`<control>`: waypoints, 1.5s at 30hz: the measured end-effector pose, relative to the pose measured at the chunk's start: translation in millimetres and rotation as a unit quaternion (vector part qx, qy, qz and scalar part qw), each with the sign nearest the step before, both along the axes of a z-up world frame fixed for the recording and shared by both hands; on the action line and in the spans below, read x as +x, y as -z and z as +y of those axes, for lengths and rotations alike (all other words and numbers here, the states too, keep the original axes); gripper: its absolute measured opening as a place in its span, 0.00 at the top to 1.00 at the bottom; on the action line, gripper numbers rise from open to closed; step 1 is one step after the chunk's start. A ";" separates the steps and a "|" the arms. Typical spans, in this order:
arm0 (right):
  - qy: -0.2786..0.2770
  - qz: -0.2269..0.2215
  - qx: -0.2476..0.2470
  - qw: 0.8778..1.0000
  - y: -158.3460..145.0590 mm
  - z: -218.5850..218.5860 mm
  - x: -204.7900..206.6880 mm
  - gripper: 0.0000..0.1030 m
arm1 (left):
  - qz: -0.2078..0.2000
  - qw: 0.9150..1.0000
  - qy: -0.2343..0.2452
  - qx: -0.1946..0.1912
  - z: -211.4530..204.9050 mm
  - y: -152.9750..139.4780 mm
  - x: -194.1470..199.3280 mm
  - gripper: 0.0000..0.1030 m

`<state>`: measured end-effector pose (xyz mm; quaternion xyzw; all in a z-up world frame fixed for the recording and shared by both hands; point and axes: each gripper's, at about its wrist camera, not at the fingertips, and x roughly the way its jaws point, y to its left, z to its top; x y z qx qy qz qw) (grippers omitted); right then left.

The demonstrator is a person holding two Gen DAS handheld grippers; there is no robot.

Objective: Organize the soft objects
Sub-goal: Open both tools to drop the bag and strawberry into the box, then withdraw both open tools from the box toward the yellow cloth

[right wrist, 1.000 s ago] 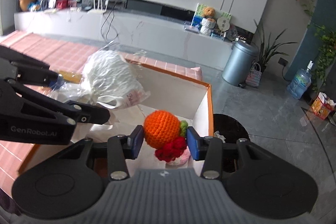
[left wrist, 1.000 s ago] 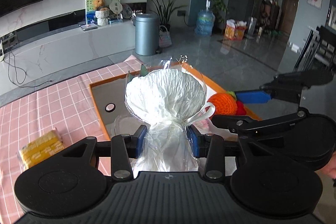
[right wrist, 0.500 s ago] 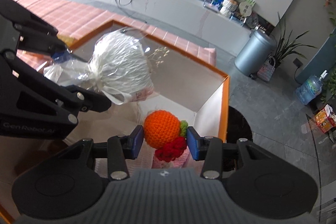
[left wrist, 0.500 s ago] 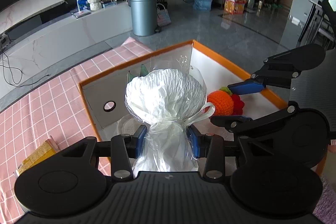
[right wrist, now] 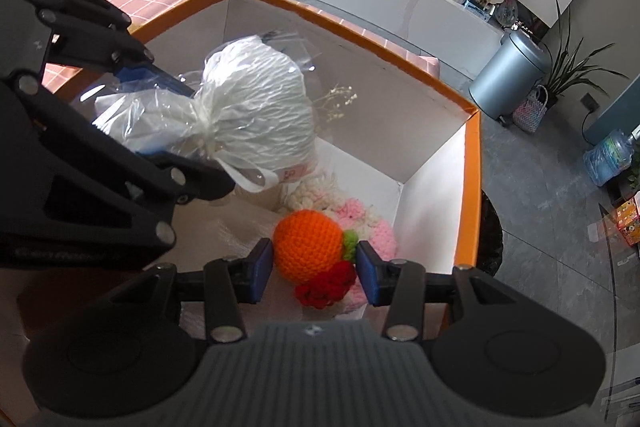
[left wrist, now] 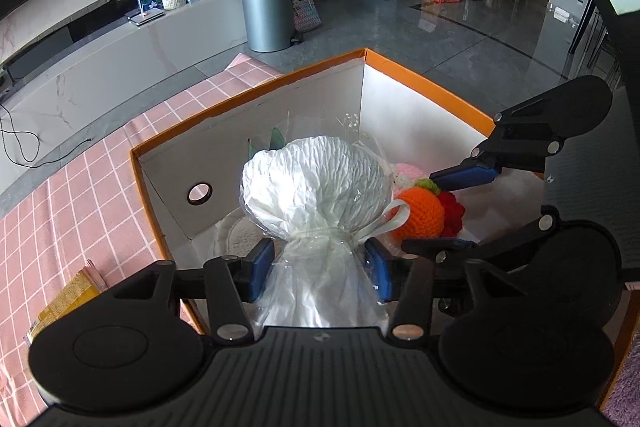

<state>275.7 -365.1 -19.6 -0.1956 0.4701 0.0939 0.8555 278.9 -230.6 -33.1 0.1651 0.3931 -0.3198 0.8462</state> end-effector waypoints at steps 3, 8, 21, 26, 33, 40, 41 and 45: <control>0.003 -0.001 0.000 1.000 -4.4 -1.7 0.6 0.53 | -0.006 1.000 -0.002 0.000 1.2 -2.7 0.1 0.30; -0.009 -0.004 -0.009 1.000 -12.0 -1.8 -6.1 0.45 | -0.011 1.000 -0.012 -0.012 6.9 -12.3 -4.2 0.16; -0.007 -0.038 -0.007 0.999 -47.3 -6.9 -30.8 0.31 | -0.030 0.999 -0.014 -0.027 21.4 -37.7 -21.7 0.15; 0.010 -0.062 -0.006 0.998 -57.1 -6.5 -45.5 0.29 | -0.041 0.998 -0.014 -0.049 29.6 -46.7 -34.1 0.15; 0.041 -0.103 0.022 0.994 -65.9 6.1 -81.4 0.27 | -0.059 0.995 -0.007 -0.076 42.3 -58.0 -63.6 0.15; 0.079 -0.161 0.056 0.982 -68.2 24.3 -120.4 0.27 | -0.091 0.989 -0.039 -0.111 71.9 -59.3 -96.3 0.15; 0.086 -0.171 0.063 0.980 -68.5 27.9 -126.7 0.27 | -0.091 0.988 -0.045 -0.116 77.1 -58.2 -99.8 0.15; 0.106 -0.208 0.086 0.969 -69.4 45.3 -148.3 0.27 | -0.096 0.983 -0.077 -0.136 103.0 -54.2 -113.8 0.15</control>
